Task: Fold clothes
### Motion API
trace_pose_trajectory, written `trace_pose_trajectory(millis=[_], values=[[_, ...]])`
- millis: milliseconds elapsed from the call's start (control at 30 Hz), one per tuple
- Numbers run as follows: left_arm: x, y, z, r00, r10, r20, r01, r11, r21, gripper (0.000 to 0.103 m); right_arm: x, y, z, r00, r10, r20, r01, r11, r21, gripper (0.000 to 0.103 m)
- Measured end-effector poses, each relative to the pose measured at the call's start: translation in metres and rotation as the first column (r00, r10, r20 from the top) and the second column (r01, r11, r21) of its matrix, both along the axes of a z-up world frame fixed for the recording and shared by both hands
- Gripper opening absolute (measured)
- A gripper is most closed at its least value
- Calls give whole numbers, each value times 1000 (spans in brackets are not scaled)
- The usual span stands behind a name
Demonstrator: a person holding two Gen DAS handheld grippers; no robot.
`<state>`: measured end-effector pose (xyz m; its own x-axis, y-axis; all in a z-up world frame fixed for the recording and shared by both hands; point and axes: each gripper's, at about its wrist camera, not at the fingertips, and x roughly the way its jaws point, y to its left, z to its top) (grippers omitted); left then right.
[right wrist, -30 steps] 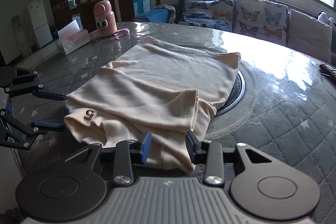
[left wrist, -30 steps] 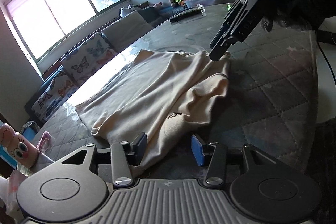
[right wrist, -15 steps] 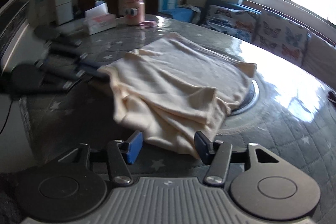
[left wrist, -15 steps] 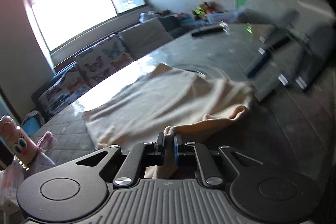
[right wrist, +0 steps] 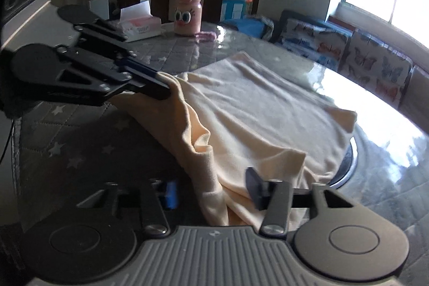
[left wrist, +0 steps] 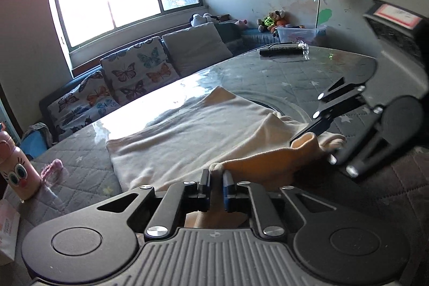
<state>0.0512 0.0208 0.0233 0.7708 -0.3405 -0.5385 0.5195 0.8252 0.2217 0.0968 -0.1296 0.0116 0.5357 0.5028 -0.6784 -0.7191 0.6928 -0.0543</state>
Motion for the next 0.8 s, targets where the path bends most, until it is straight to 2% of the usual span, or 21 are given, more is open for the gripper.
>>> trace_pose_trajectory(millis=[67, 133, 267, 367, 500, 533, 567, 633, 800], values=[[-6, 3, -2, 1000, 2, 0, -2, 1000, 1, 15, 6, -2, 0, 999, -23, -33, 24, 999, 22, 22], [-13, 7, -5, 1000, 5, 1, -5, 1000, 6, 19, 10, -6, 2, 998, -42, -54, 45, 998, 54, 18], [-26, 14, -11, 1000, 13, 11, -13, 999, 42, 40, 14, -10, 9, 996, -67, -59, 72, 994, 81, 13], [-32, 15, -18, 1000, 11, 19, -13, 996, 89, 44, 14, -11, 12, 996, -74, -52, 79, 993, 87, 12], [-32, 11, -28, 999, 2, 41, -9, 986, 164, 44, 11, -9, 15, 996, -82, -42, 86, 991, 99, 11], [-30, 10, -29, 999, -1, 36, -6, 985, 175, 40, 10, -9, 16, 996, -85, -37, 89, 991, 101, 11], [-28, 9, -33, 999, -1, 38, -6, 982, 188, 28, 8, -9, 17, 996, -89, -31, 92, 990, 104, 10], [-27, 9, -34, 1000, -2, 29, -3, 981, 194, 11, 2, -11, 20, 996, -89, -21, 91, 990, 112, 10], [-39, 13, -24, 999, -1, 34, -4, 990, 142, 6, -23, -20, 33, 998, -57, -8, 57, 990, 129, 9]])
